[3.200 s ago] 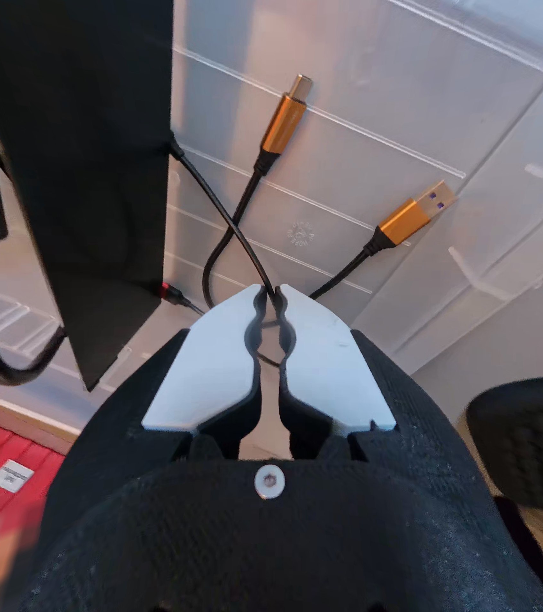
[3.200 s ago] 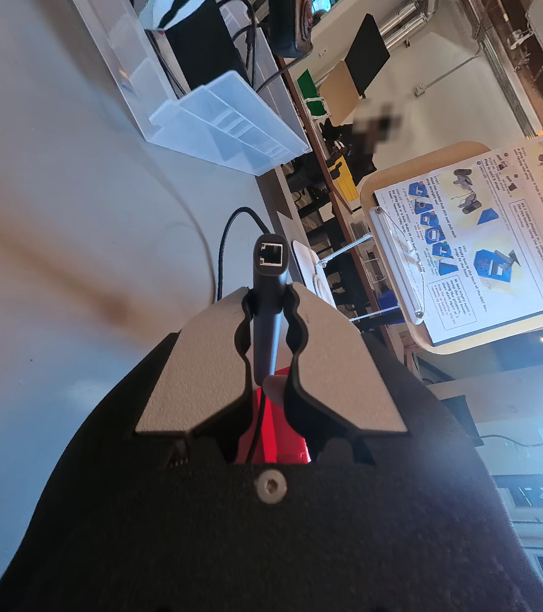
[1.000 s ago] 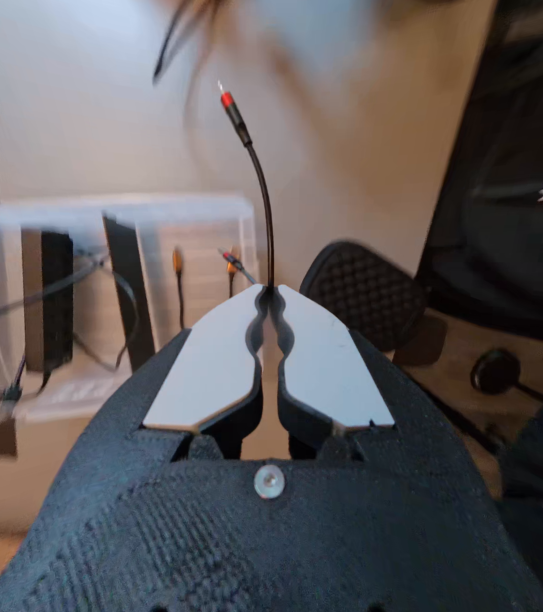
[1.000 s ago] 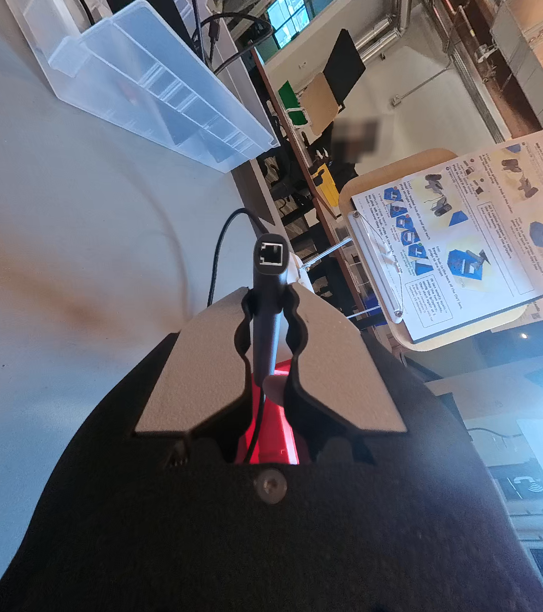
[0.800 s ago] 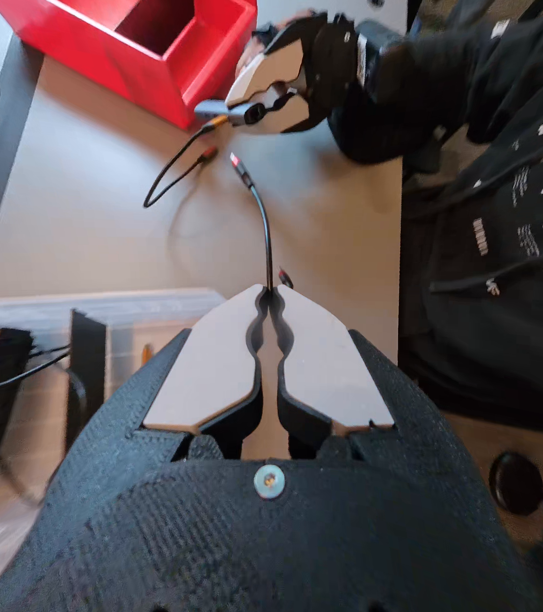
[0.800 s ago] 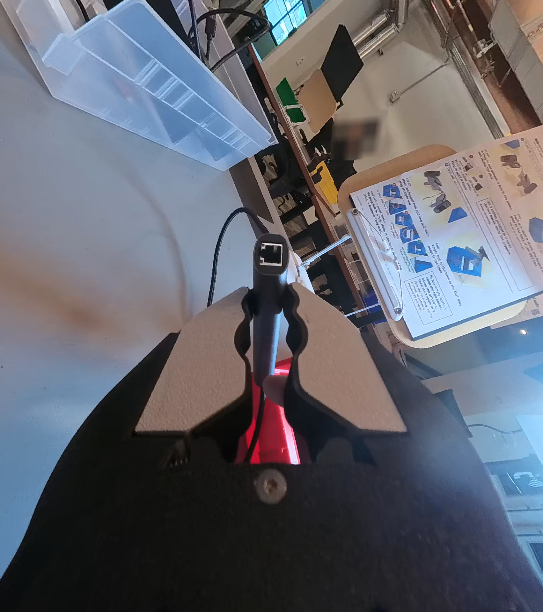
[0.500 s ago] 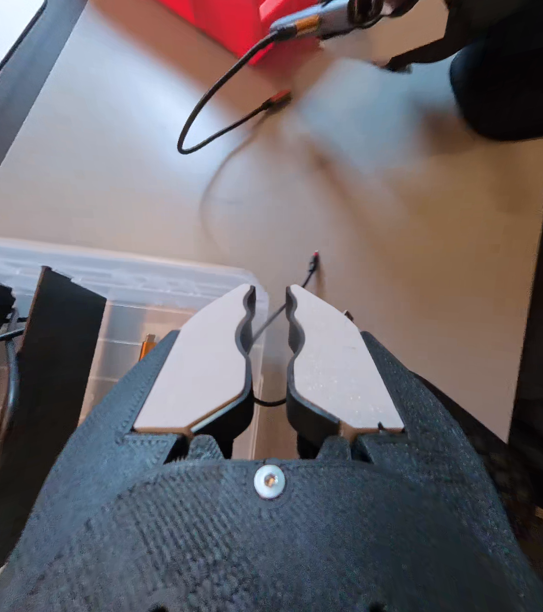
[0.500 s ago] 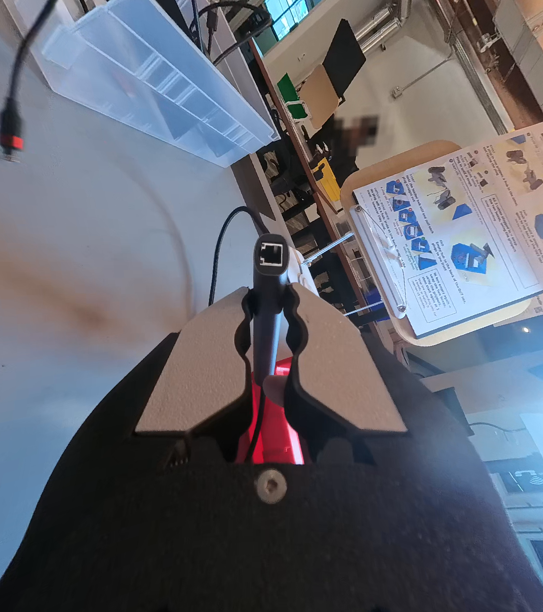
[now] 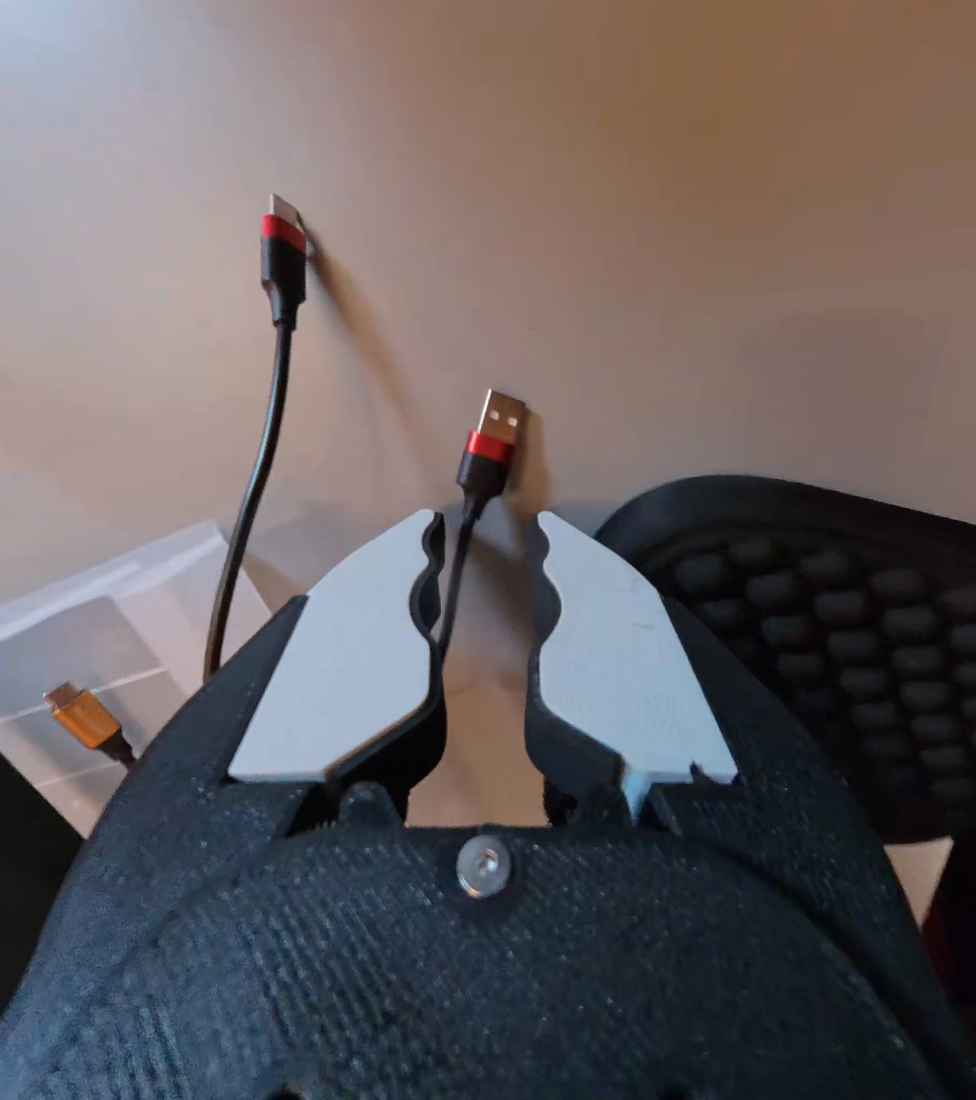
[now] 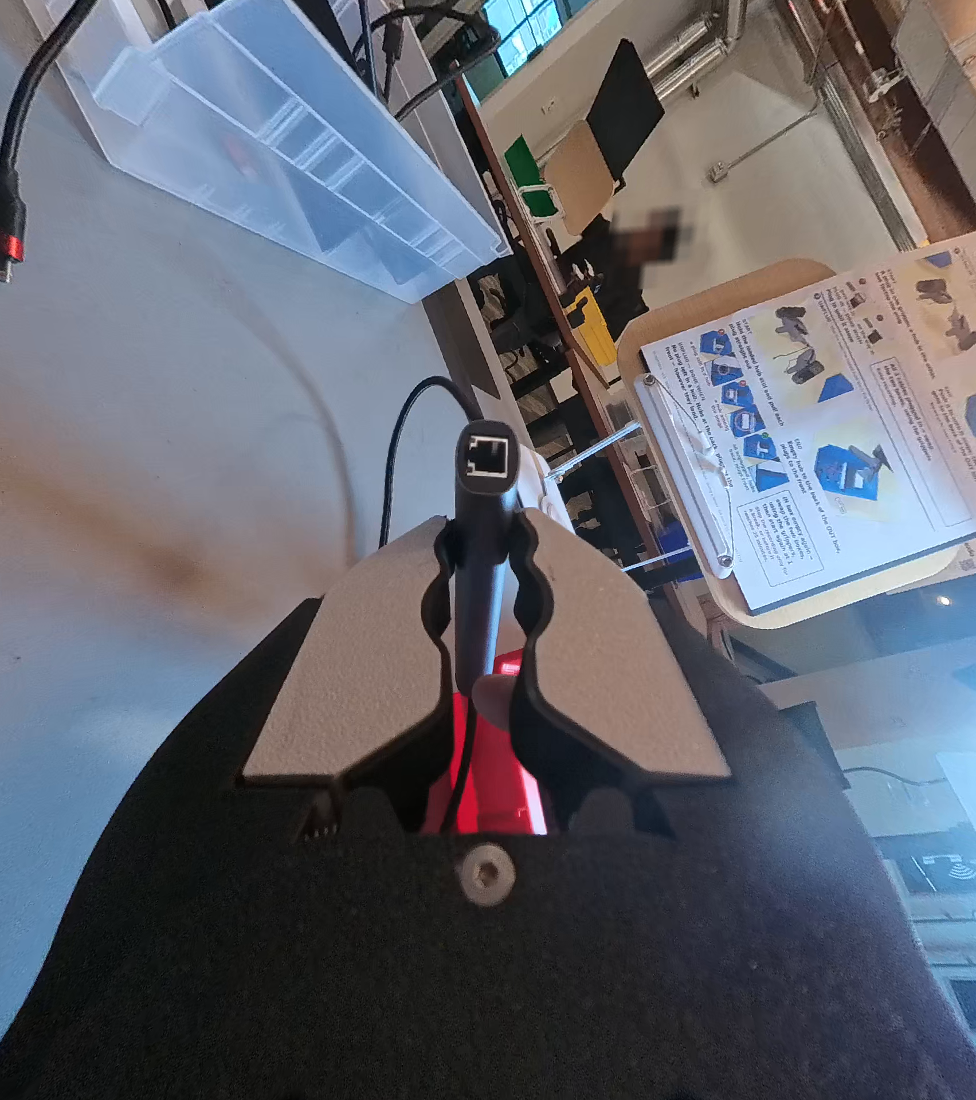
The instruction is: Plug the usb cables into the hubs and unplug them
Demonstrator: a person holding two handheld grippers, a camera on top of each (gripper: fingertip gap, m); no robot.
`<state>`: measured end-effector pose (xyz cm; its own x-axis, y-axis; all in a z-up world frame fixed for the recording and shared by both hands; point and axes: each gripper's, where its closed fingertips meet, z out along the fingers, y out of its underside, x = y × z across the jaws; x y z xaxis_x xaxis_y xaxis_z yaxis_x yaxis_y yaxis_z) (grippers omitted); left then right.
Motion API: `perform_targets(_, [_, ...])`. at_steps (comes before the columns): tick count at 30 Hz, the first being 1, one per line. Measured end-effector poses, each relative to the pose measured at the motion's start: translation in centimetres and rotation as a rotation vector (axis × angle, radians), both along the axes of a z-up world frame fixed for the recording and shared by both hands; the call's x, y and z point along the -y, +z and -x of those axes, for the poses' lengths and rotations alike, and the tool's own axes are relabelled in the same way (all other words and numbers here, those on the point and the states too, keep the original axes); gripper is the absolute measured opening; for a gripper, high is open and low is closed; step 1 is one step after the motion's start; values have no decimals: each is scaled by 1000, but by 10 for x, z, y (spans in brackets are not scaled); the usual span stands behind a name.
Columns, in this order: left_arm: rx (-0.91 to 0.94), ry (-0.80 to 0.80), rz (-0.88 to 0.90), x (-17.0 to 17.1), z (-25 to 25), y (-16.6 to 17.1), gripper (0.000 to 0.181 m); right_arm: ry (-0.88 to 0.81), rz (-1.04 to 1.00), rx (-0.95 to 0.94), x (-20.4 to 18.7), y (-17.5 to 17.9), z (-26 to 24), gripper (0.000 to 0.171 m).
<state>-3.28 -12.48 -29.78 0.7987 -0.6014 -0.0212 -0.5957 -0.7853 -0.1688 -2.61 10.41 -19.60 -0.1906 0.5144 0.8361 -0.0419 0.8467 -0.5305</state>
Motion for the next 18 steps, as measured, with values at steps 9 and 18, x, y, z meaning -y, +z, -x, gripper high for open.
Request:
perform_targets(9, [382,82,-433,-64,-41,55,6,39,30,-61,4,15,-6,17])
perform_targets(18, [740,183,-665,-121,-70,107,5,87,-37,-182,21,36,-17,17])
